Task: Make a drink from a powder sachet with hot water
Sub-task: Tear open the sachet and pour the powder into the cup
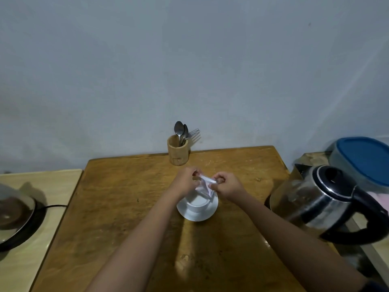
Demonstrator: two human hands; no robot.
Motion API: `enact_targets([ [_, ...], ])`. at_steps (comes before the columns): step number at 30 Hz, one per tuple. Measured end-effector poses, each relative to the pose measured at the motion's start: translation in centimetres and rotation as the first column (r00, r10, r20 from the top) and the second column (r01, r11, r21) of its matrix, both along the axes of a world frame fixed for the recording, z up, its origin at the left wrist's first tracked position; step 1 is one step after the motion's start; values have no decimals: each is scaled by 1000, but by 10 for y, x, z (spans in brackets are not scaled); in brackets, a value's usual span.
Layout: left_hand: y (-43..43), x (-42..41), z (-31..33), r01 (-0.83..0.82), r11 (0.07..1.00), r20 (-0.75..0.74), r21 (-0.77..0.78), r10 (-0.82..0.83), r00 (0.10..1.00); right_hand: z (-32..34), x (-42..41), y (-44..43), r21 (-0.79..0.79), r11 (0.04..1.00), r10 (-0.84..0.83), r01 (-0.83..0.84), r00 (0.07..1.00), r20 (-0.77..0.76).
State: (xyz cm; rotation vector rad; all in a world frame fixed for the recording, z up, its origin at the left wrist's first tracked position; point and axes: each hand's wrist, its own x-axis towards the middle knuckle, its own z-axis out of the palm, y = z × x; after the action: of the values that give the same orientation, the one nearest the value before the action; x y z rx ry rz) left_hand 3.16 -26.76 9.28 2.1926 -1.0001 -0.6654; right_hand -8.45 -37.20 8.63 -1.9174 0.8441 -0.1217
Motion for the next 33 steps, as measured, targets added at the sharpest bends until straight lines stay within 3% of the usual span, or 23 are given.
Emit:
enact_targets([
  [6, 5, 6, -8, 23, 996, 64, 83, -28, 998, 15, 15, 3, -218, 949, 189, -226, 966, -177],
  [12, 10, 7, -15, 38, 989, 87, 142, -50, 995, 29, 25, 10, -297, 847, 331, -441, 874, -356],
  [18, 16, 4, -15, 31, 994, 81, 106, -40, 996, 50, 32, 24, -381, 699, 389, -605, 769, -507],
  [22, 19, 1, -15, 31, 995, 45, 97, -35, 998, 59, 35, 33, -421, 649, 389, -634, 752, -532],
  [30, 26, 1, -17, -101, 995, -22, -5, 100, 995, 55, 32, 30, -486, 674, 313, -556, 811, -494],
  [33, 28, 0, -19, -78, 997, -42, -10, 77, 996, 50, 28, 26, -500, 690, 266, -523, 826, -496],
])
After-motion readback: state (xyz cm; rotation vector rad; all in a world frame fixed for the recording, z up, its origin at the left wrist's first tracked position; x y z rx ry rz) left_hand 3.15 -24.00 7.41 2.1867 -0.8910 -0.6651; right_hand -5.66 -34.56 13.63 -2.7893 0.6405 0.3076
